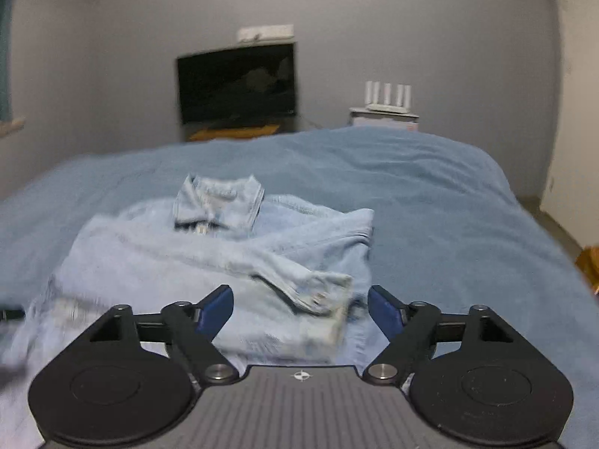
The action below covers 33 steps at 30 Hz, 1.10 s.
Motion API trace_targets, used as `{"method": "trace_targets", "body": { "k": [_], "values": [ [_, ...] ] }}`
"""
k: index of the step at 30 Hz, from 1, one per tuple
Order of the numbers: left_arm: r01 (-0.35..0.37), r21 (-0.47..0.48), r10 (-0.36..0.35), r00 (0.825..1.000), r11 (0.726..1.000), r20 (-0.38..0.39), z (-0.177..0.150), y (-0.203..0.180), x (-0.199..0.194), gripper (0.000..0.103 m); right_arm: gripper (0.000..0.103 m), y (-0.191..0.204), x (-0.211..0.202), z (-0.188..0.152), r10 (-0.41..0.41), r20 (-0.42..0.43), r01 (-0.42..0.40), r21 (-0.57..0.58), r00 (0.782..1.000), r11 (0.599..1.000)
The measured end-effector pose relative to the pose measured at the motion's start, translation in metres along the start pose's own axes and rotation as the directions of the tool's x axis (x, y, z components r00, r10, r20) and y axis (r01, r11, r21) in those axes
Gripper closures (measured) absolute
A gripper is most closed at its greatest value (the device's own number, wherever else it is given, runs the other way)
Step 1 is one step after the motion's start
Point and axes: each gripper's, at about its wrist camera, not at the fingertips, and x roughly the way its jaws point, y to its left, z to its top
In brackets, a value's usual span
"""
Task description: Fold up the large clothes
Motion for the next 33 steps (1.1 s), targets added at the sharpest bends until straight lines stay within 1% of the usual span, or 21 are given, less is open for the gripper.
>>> {"method": "trace_targets", "body": {
  "k": [1,2,3,4,6,8,10,12,14,15,17,19,22,23,24,26,27,28,30,31,33],
  "values": [
    [0.004,-0.019,-0.004,1.000,1.000,-0.008,-0.003,0.003,-0.009,0.012,0.022,-0.009,-0.010,-0.002,-0.002,-0.019,0.002,-0.015,1.000,1.000],
    [0.019,-0.059,-0.020,1.000,0.998,-0.015,-0.004,0.007,-0.017,0.012,0.022,-0.018,-0.019,-0.005,0.003,-0.042,-0.003,-0.016,0.999,1.000],
    [0.040,-0.118,-0.042,0.999,0.992,-0.017,-0.005,0.013,-0.026,0.012,0.022,-0.030,-0.029,-0.011,0.021,-0.078,-0.021,-0.001,0.997,1.000],
    [0.057,-0.170,-0.061,0.998,0.984,-0.017,-0.006,0.019,-0.031,0.012,0.022,-0.039,-0.035,-0.016,0.041,-0.112,-0.038,0.022,0.993,0.999],
    [0.086,-0.277,-0.095,0.995,0.957,-0.020,-0.010,0.031,-0.046,0.012,0.022,-0.055,-0.043,-0.033,0.072,-0.183,-0.059,0.074,0.980,0.995],
    [0.076,-0.330,-0.090,0.996,0.941,-0.026,-0.014,0.038,-0.060,0.012,0.022,-0.064,-0.044,-0.048,0.088,-0.253,-0.057,0.128,0.963,0.990],
    [0.046,-0.336,-0.066,0.997,0.941,-0.047,-0.018,0.037,-0.071,0.012,0.023,-0.070,-0.042,-0.058,0.133,-0.307,-0.077,0.186,0.942,0.979],
    [0.025,-0.317,-0.056,0.995,0.948,-0.087,-0.023,0.034,-0.079,0.012,0.023,-0.076,-0.038,-0.067,0.203,-0.344,-0.114,0.263,0.917,0.958],
    [0.020,-0.309,-0.063,0.989,0.951,-0.132,-0.028,0.029,-0.084,0.012,0.024,-0.082,-0.034,-0.079,0.252,-0.374,-0.120,0.343,0.893,0.932],
    [0.022,-0.308,-0.073,0.985,0.951,-0.156,-0.030,0.027,-0.086,0.012,0.027,-0.085,-0.031,-0.085,0.277,-0.390,-0.117,0.386,0.878,0.915],
    [0.024,-0.297,-0.087,0.976,0.955,-0.198,-0.033,0.022,-0.087,0.012,0.028,-0.085,-0.028,-0.094,0.307,-0.415,-0.110,0.433,0.857,0.894],
    [0.031,-0.274,-0.101,0.964,0.961,-0.245,-0.035,0.017,-0.088,0.012,0.028,-0.082,-0.025,-0.098,0.319,-0.440,-0.103,0.447,0.839,0.888],
    [0.058,-0.231,-0.136,0.931,0.971,-0.338,-0.041,0.007,-0.082,0.012,0.026,-0.084,-0.023,-0.105,0.331,-0.489,-0.068,0.479,0.807,0.875],
    [0.061,-0.211,-0.134,0.925,0.976,-0.355,-0.042,0.004,-0.080,0.012,0.026,-0.084,-0.020,-0.107,0.337,-0.504,-0.057,0.491,0.795,0.869],
    [0.057,-0.196,-0.126,0.924,0.979,-0.361,-0.042,0.002,-0.079,0.012,0.026,-0.083,-0.014,-0.108,0.345,-0.511,-0.055,0.499,0.787,0.865],
    [0.070,-0.202,-0.142,0.919,0.977,-0.369,-0.044,0.003,-0.074,0.012,0.026,-0.082,-0.009,-0.111,0.362,-0.515,-0.063,0.509,0.777,0.858],
    [0.085,-0.216,-0.159,0.921,0.973,-0.355,-0.045,0.005,-0.073,0.012,0.026,-0.081,-0.007,-0.112,0.369,-0.516,-0.067,0.512,0.773,0.856],
    [0.110,-0.236,-0.188,0.922,0.966,-0.340,-0.045,0.007,-0.073,0.012,0.026,-0.081,-0.002,-0.111,0.376,-0.518,-0.072,0.514,0.768,0.855],
    [0.177,-0.285,-0.267,0.910,0.942,-0.316,-0.046,0.012,-0.070,0.013,0.026,-0.079,0.003,-0.112,0.389,-0.520,-0.084,0.515,0.760,0.853],
    [0.191,-0.296,-0.285,0.905,0.936,-0.315,-0.046,0.013,-0.068,0.013,0.026,-0.079,0.005,-0.112,0.391,-0.521,-0.084,0.517,0.759,0.852],
    [0.210,-0.297,-0.305,0.896,0.931,-0.322,-0.045,0.010,-0.063,0.013,0.027,-0.079,0.006,-0.113,0.391,-0.508,-0.078,0.531,0.767,0.844]
  ]
}}
